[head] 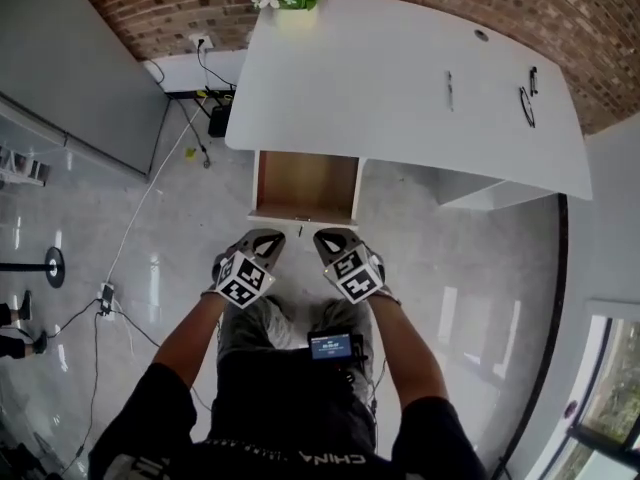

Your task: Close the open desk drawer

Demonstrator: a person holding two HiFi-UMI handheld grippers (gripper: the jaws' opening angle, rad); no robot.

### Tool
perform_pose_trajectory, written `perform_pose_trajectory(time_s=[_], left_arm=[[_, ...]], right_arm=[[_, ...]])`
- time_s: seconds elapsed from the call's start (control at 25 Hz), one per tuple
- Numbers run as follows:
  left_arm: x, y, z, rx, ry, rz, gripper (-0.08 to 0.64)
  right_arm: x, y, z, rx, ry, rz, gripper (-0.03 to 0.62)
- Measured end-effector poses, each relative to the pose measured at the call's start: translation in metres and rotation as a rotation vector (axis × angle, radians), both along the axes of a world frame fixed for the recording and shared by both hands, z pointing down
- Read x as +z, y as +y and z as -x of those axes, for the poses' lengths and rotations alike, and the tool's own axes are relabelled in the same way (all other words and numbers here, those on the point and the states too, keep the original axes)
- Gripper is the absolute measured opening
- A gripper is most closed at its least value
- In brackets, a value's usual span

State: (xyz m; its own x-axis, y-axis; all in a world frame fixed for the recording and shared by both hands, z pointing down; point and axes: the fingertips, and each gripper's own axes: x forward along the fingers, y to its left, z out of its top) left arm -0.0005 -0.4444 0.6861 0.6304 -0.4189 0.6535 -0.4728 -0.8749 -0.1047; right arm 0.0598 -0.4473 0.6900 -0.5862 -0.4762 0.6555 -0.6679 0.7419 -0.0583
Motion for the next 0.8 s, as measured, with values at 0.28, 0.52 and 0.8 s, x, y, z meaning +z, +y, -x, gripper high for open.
perform_pose_trajectory(time_s=[0.28, 0.52, 0.8], left_arm=[[0.129, -0.018, -0.003, 0.014, 0.016, -0.057, 0.012], [0.189, -0.053, 0.002, -0.022, 0.109, -0.176, 0.012], [0.195, -0.053, 0.007, 0.030, 0.196, -0.290, 0.012]], right_arm=[[0.129, -0.001, 0.007, -0.051, -0.001, -0.033, 0.017], [0.193, -0.023, 0.013, -0.084, -0.017, -0.183, 0.015], [0.199, -0.032, 0.008, -0.121, 0.009, -0.379, 0.015]])
